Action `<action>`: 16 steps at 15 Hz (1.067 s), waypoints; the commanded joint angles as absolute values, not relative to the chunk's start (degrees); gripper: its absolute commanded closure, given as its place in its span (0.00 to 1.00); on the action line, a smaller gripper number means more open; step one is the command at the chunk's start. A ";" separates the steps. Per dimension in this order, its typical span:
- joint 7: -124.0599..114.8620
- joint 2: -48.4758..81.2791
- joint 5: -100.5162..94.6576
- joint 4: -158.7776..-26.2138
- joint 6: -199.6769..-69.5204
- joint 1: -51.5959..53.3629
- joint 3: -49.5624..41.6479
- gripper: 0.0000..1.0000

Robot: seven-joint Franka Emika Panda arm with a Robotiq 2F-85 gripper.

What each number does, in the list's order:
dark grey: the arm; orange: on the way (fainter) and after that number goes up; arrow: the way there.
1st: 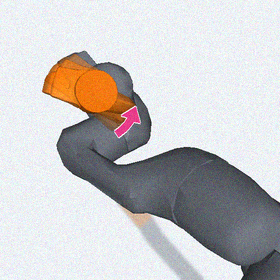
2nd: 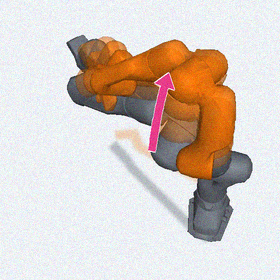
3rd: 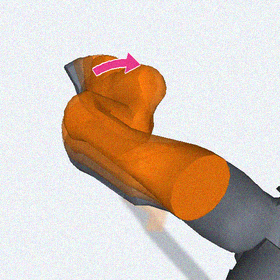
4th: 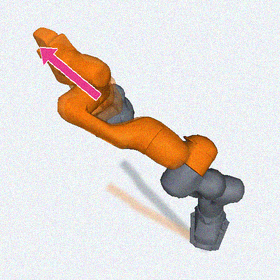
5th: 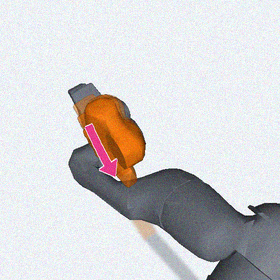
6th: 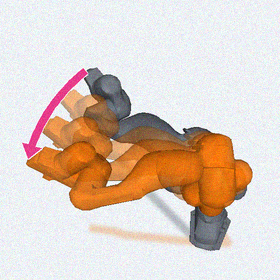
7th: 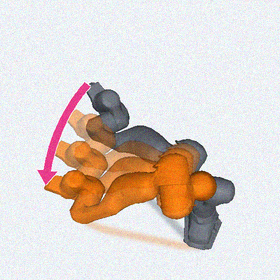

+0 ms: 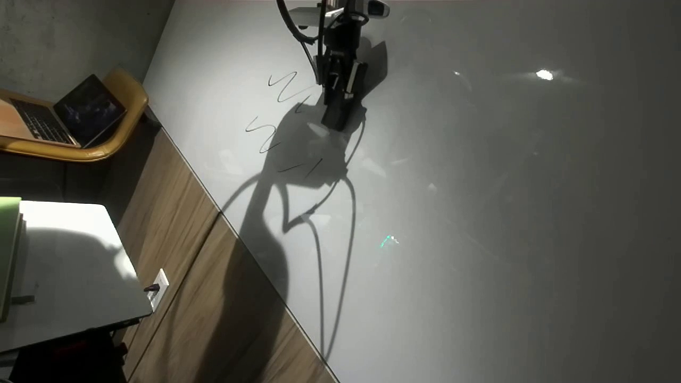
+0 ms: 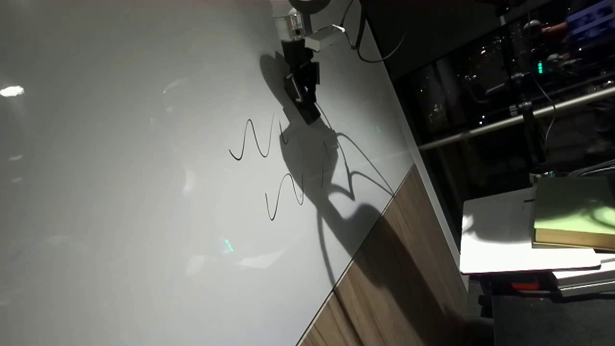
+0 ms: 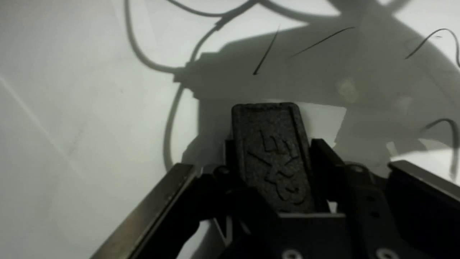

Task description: Use the black eraser to wipe the whiteboard.

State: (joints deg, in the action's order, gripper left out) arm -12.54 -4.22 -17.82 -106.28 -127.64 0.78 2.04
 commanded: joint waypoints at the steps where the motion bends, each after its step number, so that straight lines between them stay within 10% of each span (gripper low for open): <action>1: -17.53 -3.39 -16.55 -105.14 -131.48 4.20 6.10 0.72; 16: -26.72 0.78 -16.19 -106.72 -139.69 13.16 13.30 0.72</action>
